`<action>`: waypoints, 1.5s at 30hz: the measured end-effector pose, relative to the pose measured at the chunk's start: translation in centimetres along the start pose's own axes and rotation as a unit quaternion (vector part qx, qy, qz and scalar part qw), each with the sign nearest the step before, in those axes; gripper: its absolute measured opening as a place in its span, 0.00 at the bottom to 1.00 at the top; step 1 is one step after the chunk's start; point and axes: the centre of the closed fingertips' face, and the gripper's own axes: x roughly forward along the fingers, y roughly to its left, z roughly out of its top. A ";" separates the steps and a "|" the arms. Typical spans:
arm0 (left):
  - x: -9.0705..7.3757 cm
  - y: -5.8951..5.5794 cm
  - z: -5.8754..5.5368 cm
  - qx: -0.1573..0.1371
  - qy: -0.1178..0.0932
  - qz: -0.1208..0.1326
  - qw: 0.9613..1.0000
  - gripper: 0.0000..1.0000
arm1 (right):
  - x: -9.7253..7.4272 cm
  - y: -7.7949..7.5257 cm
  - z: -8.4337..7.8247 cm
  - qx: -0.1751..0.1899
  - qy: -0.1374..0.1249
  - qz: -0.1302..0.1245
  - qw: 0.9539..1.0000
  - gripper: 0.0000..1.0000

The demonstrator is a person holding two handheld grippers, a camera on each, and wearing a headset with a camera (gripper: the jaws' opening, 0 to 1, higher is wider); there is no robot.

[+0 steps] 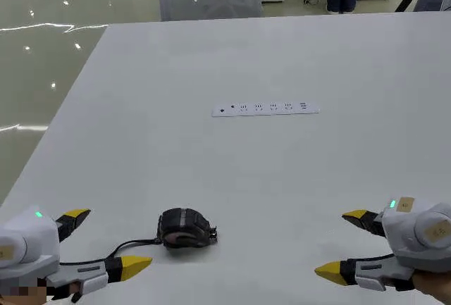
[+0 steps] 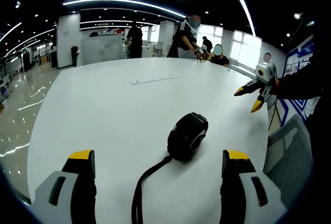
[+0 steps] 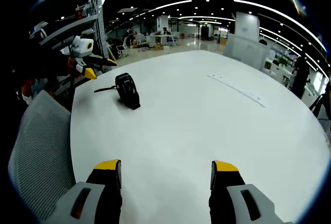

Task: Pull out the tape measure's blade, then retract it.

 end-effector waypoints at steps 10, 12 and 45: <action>-1.7 0.6 -0.9 0.001 0.008 0.004 1.000 0.99 | -2.2 -2.2 -1.6 0.026 -0.009 -0.025 0.999 0.78; -1.9 0.5 -1.2 0.000 0.008 0.004 1.000 0.99 | -2.6 -2.1 -1.5 0.024 -0.013 -0.028 0.999 0.82; -4.8 1.0 -2.0 0.043 0.035 0.007 0.998 0.99 | -8.6 -2.9 -5.2 0.037 -0.017 -0.069 0.997 0.99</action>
